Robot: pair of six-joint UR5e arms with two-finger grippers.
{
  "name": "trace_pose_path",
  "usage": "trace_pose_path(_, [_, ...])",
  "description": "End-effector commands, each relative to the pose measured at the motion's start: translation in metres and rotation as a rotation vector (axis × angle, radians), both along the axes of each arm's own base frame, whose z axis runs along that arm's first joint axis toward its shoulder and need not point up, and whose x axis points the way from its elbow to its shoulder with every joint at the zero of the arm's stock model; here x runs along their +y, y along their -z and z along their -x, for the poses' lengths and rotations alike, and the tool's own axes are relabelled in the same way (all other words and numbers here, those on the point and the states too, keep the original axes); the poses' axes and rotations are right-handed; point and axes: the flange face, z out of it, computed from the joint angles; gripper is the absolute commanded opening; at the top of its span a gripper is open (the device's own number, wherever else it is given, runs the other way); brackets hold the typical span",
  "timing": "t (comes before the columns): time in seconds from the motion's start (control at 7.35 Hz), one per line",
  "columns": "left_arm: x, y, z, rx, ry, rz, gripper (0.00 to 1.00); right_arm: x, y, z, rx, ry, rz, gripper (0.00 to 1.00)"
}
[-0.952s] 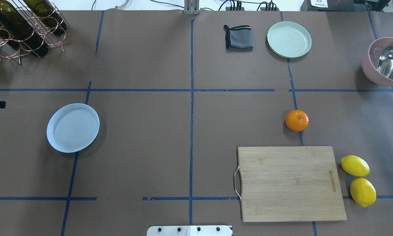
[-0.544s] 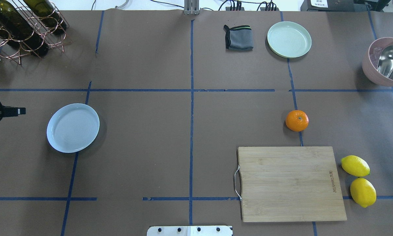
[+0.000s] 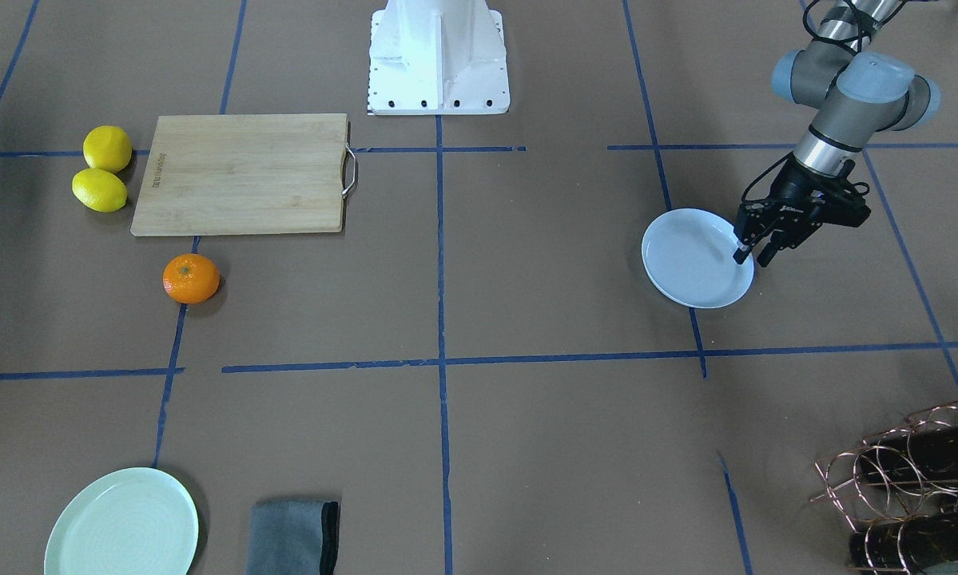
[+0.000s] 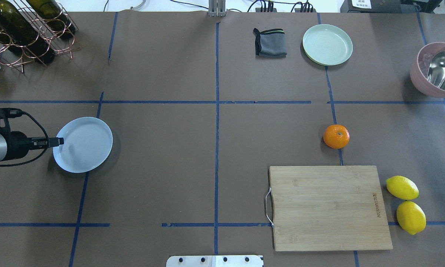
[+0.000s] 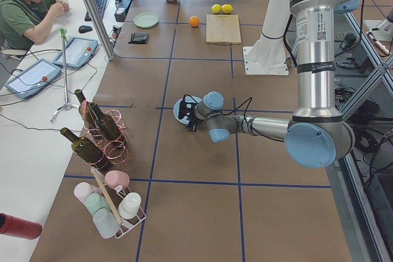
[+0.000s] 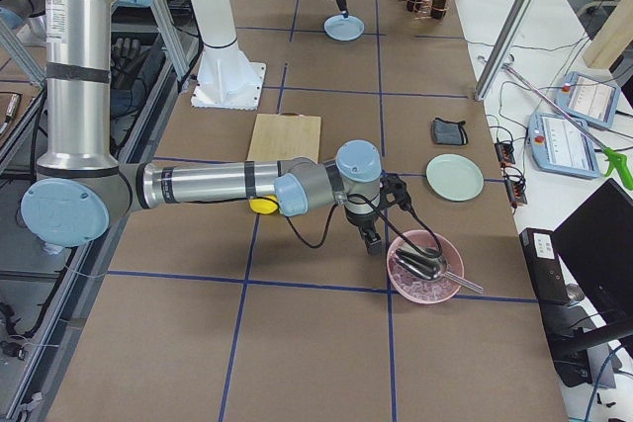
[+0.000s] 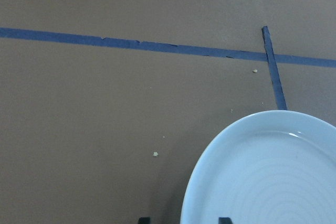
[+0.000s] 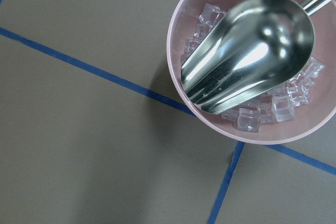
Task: Pick orange to plate
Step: 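Reach the left gripper to the light blue plate's edge nearest the robot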
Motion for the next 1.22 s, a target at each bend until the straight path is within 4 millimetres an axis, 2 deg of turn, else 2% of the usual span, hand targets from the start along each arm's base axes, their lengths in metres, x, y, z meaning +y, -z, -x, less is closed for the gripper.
trace_pose_path(0.0, [-0.002,0.005,-0.004,0.008,0.001,-0.007,0.00,0.000,0.000,0.000,0.000,0.001,0.000,1.00])
trace_pose_path(0.41, [-0.011,0.027,-0.016,0.036,-0.012,-0.033,0.00,0.000,0.000,0.000,0.000,0.001,0.000,1.00])
trace_pose_path(0.54, [-0.028,0.054,-0.036,0.050,-0.012,-0.045,0.00,0.000,0.001,0.000,0.000,0.001,-0.003,1.00])
trace_pose_path(0.68, [-0.056,0.099,-0.068,0.052,-0.005,-0.035,0.00,0.000,0.001,0.000,0.000,-0.001,-0.001,1.00])
trace_pose_path(0.82, [-0.082,0.154,-0.098,0.059,0.004,-0.031,0.00,0.000,0.001,0.000,0.000,-0.001,-0.001,1.00])
trace_pose_path(0.95, [-0.101,0.210,-0.123,0.094,0.035,0.020,0.00,0.000,0.001,0.000,0.000,-0.001,-0.001,1.00])
trace_pose_path(1.09, [-0.113,0.264,-0.149,0.108,0.056,0.082,0.00,0.000,0.001,0.000,0.000,-0.001,-0.001,1.00])
